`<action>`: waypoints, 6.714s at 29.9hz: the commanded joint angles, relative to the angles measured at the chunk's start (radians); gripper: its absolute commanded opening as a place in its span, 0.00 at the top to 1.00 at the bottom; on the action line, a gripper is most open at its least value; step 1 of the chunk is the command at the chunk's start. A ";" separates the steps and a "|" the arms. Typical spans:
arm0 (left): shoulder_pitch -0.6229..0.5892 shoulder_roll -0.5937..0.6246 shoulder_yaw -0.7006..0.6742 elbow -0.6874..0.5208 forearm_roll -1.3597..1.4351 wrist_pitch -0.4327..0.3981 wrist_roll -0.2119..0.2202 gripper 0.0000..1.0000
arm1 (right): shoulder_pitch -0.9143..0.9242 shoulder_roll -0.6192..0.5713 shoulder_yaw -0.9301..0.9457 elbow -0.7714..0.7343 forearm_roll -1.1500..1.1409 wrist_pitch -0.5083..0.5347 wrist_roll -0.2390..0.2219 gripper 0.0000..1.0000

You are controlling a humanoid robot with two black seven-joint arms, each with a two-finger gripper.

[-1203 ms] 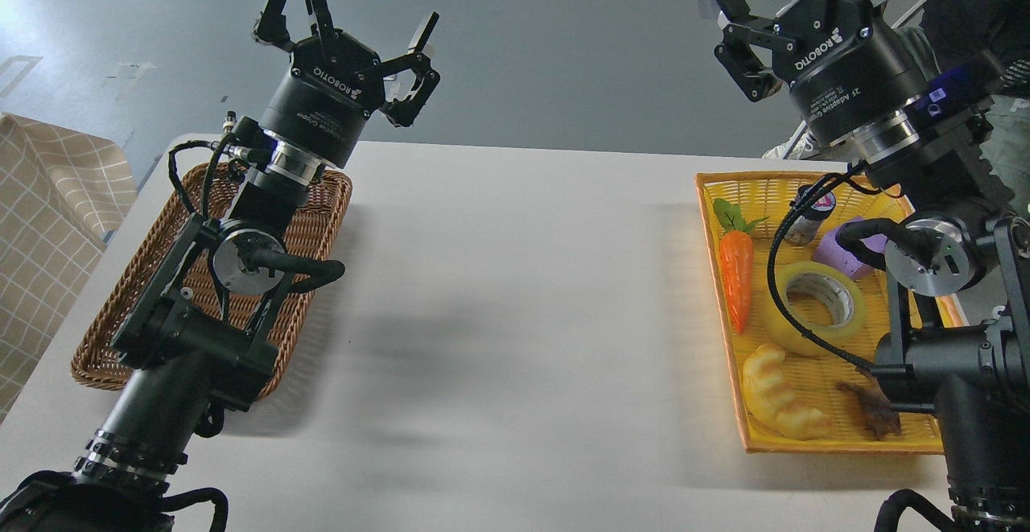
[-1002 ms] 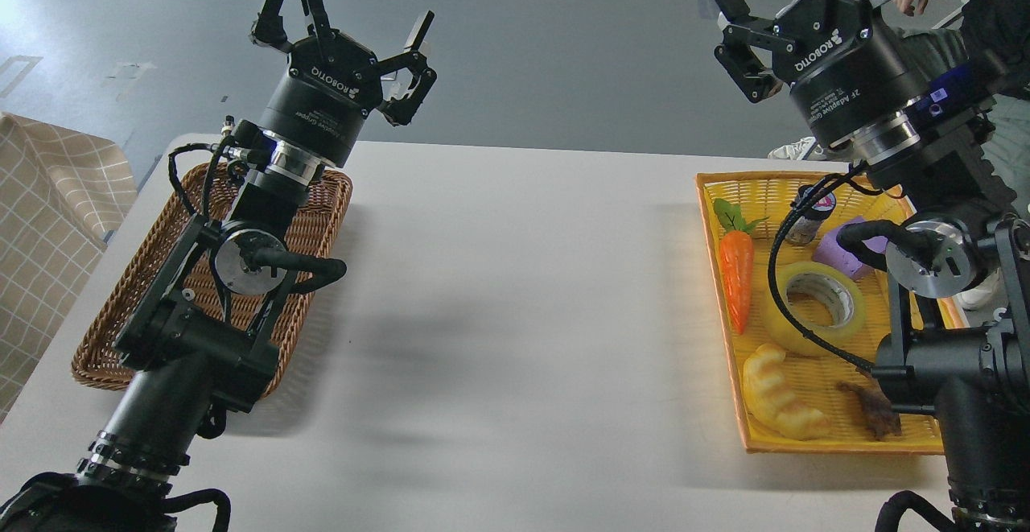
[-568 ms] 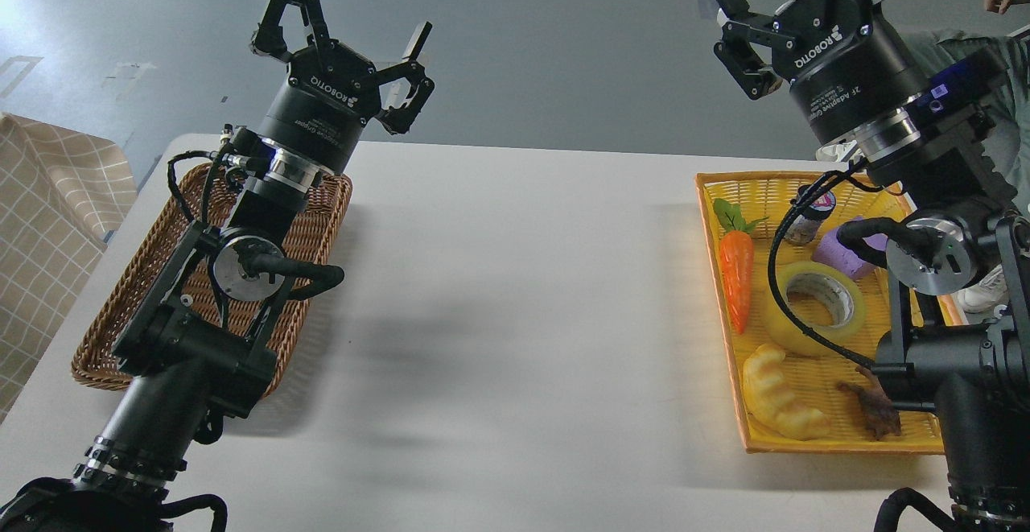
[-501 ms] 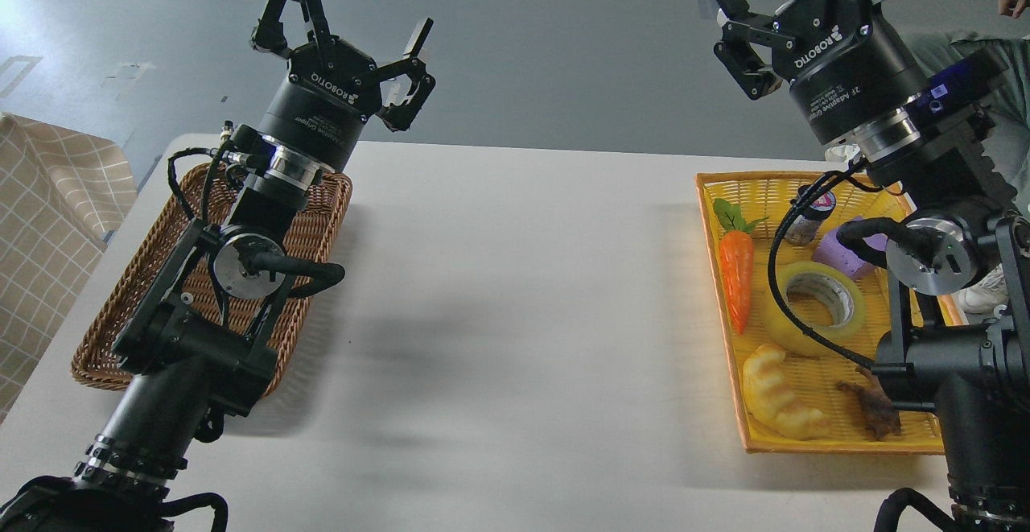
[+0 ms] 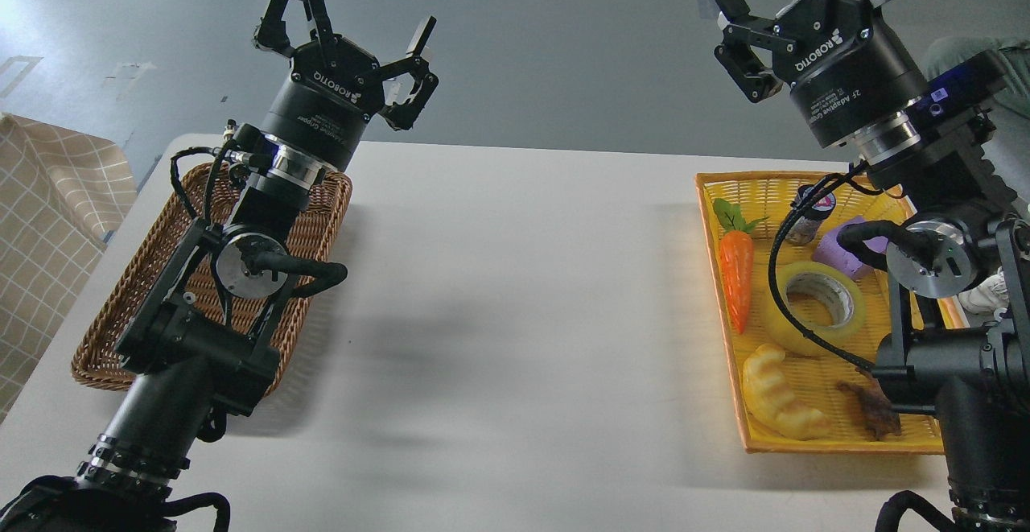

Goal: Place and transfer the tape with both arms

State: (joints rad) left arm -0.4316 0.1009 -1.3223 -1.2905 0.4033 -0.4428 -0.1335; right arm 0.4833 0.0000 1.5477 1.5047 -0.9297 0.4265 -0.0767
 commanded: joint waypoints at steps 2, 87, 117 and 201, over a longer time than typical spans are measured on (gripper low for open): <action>0.005 -0.004 0.000 0.000 -0.001 0.001 -0.002 0.02 | -0.002 0.000 0.000 -0.001 0.000 0.000 0.000 0.00; 0.004 -0.032 0.011 -0.020 0.003 0.036 -0.005 0.02 | -0.040 0.000 0.077 -0.066 0.081 0.062 0.018 0.00; 0.016 -0.033 0.008 -0.032 0.003 0.021 -0.006 0.02 | -0.043 0.000 0.071 -0.051 0.080 0.062 0.017 0.00; 0.045 -0.063 0.003 -0.033 0.008 0.024 -0.008 0.02 | -0.379 -0.785 0.012 0.071 -0.719 0.003 0.037 0.02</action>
State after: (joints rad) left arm -0.3922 0.0411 -1.3192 -1.3224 0.4103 -0.4190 -0.1414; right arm 0.1458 -0.7843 1.5592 1.5598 -1.5522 0.4177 -0.0381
